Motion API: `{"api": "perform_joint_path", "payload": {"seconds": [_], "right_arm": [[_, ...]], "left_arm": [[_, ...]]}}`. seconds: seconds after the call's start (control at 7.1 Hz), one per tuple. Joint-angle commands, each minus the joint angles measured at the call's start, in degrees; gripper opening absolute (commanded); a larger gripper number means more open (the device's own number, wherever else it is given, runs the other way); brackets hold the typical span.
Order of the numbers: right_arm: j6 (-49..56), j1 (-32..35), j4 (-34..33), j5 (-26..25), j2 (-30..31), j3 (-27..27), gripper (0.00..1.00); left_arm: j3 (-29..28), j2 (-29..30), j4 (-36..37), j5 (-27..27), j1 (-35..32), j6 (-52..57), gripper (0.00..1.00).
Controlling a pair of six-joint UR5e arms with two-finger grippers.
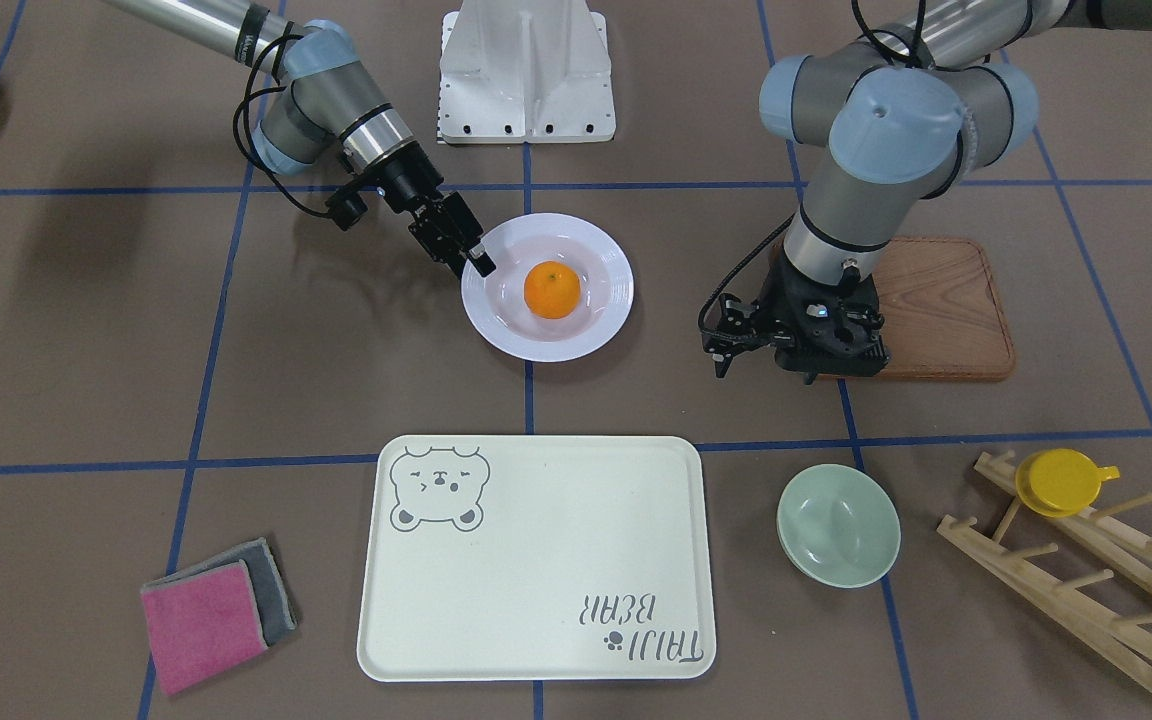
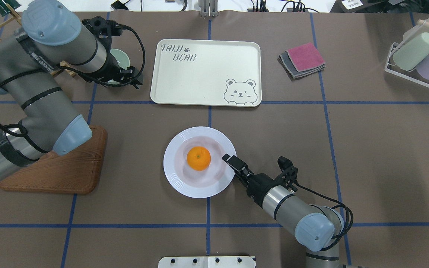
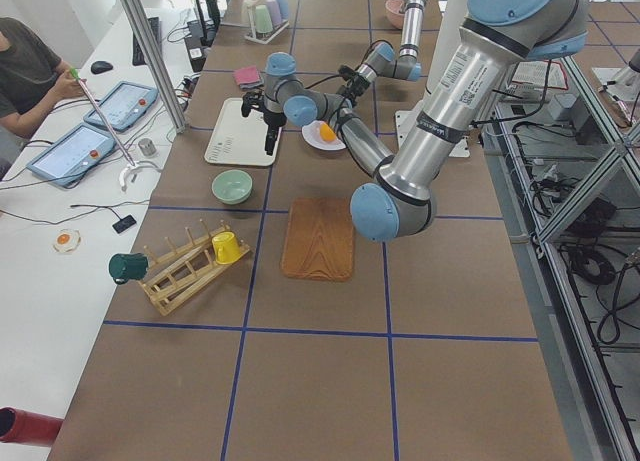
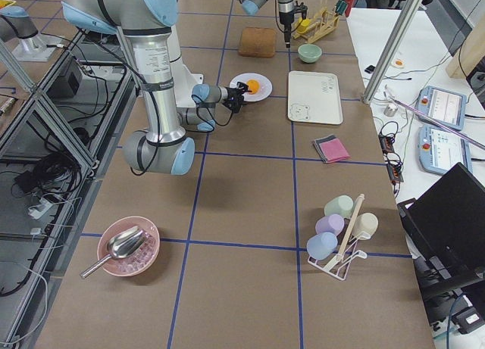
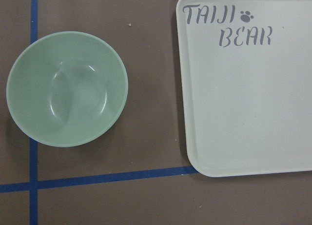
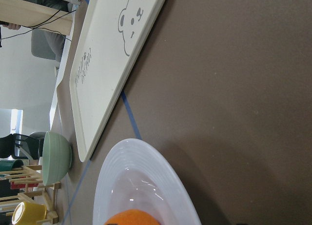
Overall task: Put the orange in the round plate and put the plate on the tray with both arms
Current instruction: 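Grip the rim of the white plate nearest the right gripper, then slide the plate with the orange onto the cream bear tray with the right gripper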
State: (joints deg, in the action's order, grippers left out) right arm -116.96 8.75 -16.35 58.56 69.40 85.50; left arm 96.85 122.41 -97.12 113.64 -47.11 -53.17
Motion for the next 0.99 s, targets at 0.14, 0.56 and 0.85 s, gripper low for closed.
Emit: {"api": "perform_joint_path", "payload": {"seconds": [0.14, 0.56, 0.85], "right_arm": [[-0.7, -1.4, 0.3, -4.1, -0.1, 0.5, 0.00], [-1.4, -1.2, 0.3, -7.3, -0.1, 4.4, 0.00], [-4.0, 3.7, -0.1, -10.0, -2.2, 3.7, 0.00]], "left_arm": [[-0.1, 0.0, 0.0, -0.1, 0.1, 0.0, 1.00], [0.4, 0.1, 0.0, 0.0, 0.1, -0.1, 1.00], [2.5, -0.2, 0.2, 0.1, -0.7, 0.4, 1.00]]}}
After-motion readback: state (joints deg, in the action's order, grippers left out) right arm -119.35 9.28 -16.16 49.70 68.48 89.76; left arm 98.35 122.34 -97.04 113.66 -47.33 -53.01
